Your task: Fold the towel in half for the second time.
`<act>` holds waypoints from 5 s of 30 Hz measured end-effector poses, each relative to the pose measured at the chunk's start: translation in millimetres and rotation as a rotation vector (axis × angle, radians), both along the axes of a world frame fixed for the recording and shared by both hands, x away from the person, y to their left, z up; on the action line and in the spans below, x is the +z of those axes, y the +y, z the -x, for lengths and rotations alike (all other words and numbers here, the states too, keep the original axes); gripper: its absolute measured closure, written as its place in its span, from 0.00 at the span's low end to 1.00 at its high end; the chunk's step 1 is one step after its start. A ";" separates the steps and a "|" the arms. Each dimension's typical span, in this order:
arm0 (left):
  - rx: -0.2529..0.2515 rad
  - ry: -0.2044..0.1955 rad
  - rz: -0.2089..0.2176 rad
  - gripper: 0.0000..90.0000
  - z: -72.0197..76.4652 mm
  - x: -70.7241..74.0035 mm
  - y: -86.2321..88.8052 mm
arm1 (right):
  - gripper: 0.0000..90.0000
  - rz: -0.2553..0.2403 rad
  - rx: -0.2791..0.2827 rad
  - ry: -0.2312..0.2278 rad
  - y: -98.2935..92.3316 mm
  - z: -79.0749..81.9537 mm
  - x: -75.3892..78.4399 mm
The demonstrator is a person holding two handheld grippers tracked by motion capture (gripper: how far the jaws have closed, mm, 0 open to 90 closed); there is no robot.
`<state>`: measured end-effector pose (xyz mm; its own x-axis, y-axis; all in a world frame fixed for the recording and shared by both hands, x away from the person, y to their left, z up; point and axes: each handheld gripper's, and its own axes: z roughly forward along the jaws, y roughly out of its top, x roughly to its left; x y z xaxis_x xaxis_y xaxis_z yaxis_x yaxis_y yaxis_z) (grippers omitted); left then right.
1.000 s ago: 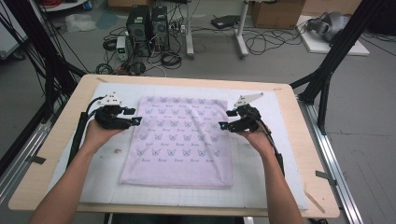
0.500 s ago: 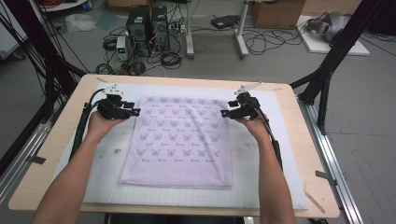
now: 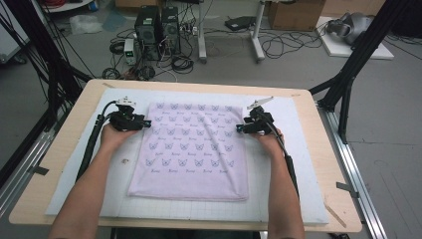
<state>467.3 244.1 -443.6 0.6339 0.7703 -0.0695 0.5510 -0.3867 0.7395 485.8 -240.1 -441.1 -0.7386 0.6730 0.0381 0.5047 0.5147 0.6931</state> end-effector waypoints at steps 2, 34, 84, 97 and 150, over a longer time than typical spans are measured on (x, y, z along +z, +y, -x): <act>0.018 0.002 0.006 0.61 -0.2 0.3 0.4 | 0.58 -0.022 -0.011 0.014 0.5 -0.9 -0.8; -0.167 -0.088 0.143 0.95 91.6 35.9 24.0 | 0.94 -0.141 0.201 0.048 -13.0 92.7 60.5; -0.261 -0.144 0.194 0.95 130.9 55.1 30.9 | 0.94 -0.202 0.307 -0.012 -10.7 133.6 78.3; -0.287 -0.111 0.138 0.52 172.9 45.4 23.2 | 0.66 -0.198 0.333 -0.034 -12.2 176.9 53.9; -0.352 -0.057 0.027 0.94 167.9 27.4 3.6 | 1.00 -0.037 0.396 -0.008 21.0 168.8 21.7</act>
